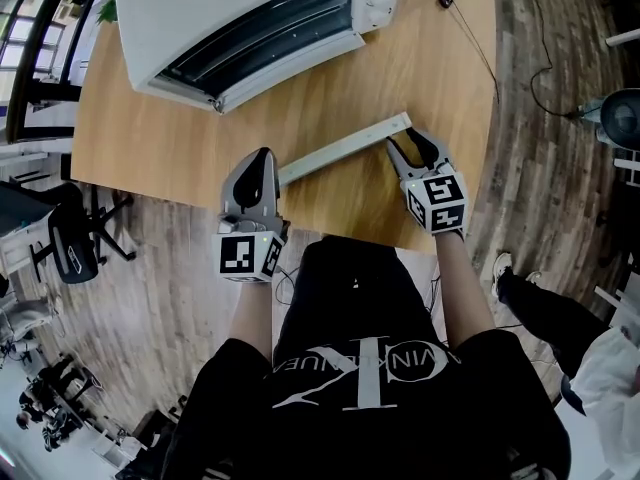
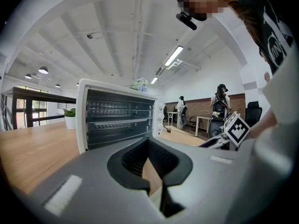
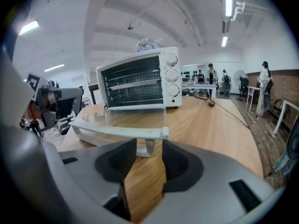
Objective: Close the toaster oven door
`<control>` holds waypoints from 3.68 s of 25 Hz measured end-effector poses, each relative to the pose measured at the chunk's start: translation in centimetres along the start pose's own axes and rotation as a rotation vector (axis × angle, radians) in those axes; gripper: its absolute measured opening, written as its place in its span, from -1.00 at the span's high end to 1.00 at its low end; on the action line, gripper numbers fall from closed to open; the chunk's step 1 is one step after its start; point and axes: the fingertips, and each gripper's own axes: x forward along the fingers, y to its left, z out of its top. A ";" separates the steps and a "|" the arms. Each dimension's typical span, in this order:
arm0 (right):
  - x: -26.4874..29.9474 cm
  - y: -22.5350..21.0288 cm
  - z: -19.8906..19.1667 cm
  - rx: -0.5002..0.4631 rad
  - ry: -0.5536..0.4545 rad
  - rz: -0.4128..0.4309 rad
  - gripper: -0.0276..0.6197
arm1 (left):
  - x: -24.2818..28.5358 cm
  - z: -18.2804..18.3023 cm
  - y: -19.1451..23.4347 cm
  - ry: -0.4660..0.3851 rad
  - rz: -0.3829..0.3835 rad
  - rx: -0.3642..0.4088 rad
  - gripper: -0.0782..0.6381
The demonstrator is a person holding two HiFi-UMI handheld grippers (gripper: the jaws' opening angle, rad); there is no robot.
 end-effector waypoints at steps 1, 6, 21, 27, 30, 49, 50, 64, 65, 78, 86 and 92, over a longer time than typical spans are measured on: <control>0.2 0.0 -0.1 -0.009 0.013 -0.002 0.36 | -0.1 -0.1 0.0 0.002 0.006 -0.001 0.75; 0.8 -0.1 -0.2 -0.013 0.030 0.000 0.42 | -0.4 -0.1 0.4 0.007 0.037 -0.016 0.75; -0.3 0.4 2.9 -0.042 -0.061 -0.010 0.59 | -2.0 2.7 3.5 -0.049 0.123 0.003 0.75; -0.9 0.5 4.9 -0.073 -0.093 -0.021 0.61 | -2.2 3.9 3.4 -0.077 0.116 0.009 0.75; -1.2 0.5 6.0 -0.085 -0.109 -0.029 0.61 | -2.3 4.7 3.7 -0.091 0.119 0.011 0.75; -1.7 0.3 12.9 -0.087 -0.217 -0.055 0.64 | -5.1 7.7 5.5 -0.167 0.160 0.024 0.75; -1.6 0.3 13.2 -0.085 -0.220 -0.056 0.64 | -5.3 7.9 5.8 -0.170 0.169 0.018 0.75; -1.2 0.2 17.1 -0.073 -0.268 -0.069 0.64 | -5.9 9.1 7.2 -0.201 0.192 0.021 0.75; -1.2 0.2 17.4 -0.073 -0.270 -0.069 0.64 | -5.9 9.2 7.3 -0.202 0.195 0.021 0.75; -0.3 0.1 20.8 -0.082 -0.294 -0.073 0.65 | -6.0 10.1 8.7 -0.220 0.218 0.023 0.75; 0.4 -0.1 22.6 -0.090 -0.312 -0.076 0.65 | -6.0 10.3 9.4 -0.227 0.232 0.023 0.75; 1.2 -0.2 24.2 -0.097 -0.321 -0.078 0.65 | -5.7 10.5 10.0 -0.231 0.238 0.021 0.75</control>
